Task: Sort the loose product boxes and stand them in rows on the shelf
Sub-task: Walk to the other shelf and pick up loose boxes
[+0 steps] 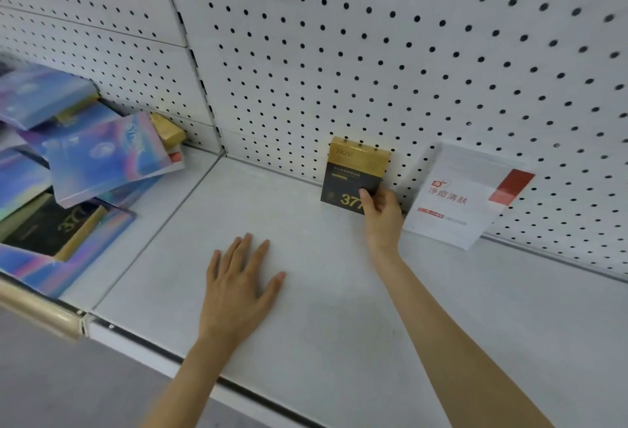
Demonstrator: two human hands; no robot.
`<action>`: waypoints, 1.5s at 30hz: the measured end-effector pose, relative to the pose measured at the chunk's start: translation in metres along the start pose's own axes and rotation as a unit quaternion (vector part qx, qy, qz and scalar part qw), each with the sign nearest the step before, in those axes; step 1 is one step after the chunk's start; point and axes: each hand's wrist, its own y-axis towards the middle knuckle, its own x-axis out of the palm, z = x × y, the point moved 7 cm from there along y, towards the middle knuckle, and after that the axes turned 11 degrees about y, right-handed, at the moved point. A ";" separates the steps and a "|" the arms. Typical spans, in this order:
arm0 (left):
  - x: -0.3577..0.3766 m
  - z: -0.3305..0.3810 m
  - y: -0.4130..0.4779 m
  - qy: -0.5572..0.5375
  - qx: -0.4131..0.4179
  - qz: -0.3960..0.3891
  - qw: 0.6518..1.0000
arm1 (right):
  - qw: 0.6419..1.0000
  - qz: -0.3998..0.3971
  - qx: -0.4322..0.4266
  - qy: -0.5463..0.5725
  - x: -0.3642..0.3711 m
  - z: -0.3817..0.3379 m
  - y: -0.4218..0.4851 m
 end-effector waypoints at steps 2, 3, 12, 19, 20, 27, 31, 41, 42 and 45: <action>-0.001 0.000 0.000 -0.010 0.000 0.004 1.000 | 1.000 -0.002 0.015 0.019 -0.002 0.000 -0.009; -0.001 0.000 0.001 -0.017 0.002 0.003 1.000 | 0.999 0.002 0.030 0.040 -0.004 0.001 -0.017; -0.054 -0.026 -0.085 -0.396 -0.135 0.057 0.906 | 0.985 -0.145 0.048 0.078 0.017 -0.019 -0.176; -0.092 -0.164 -0.177 -0.511 -0.240 0.173 0.807 | 0.933 -0.352 0.008 0.075 0.124 -0.063 -0.299; -0.092 -0.187 -0.183 -0.511 -0.256 0.177 0.801 | 0.929 -0.363 0.009 0.072 0.144 -0.065 -0.313; -0.094 -0.340 -0.195 -0.457 -0.246 0.112 0.848 | 0.933 -0.343 0.046 0.093 0.286 -0.075 -0.380; -0.107 -0.409 -0.195 -0.449 -0.256 0.087 0.851 | 0.948 -0.300 0.067 0.086 0.333 -0.088 -0.403; -0.102 -0.472 -0.125 -0.447 -0.236 0.045 0.862 | 0.978 -0.181 0.075 0.066 0.387 -0.095 -0.364; -0.103 -0.473 -0.114 -0.440 -0.231 0.045 0.867 | 0.980 -0.175 0.068 0.070 0.394 -0.098 -0.354; -0.106 -0.480 -0.079 -0.428 -0.225 0.044 0.874 | 0.983 -0.170 0.034 0.058 0.420 -0.110 -0.326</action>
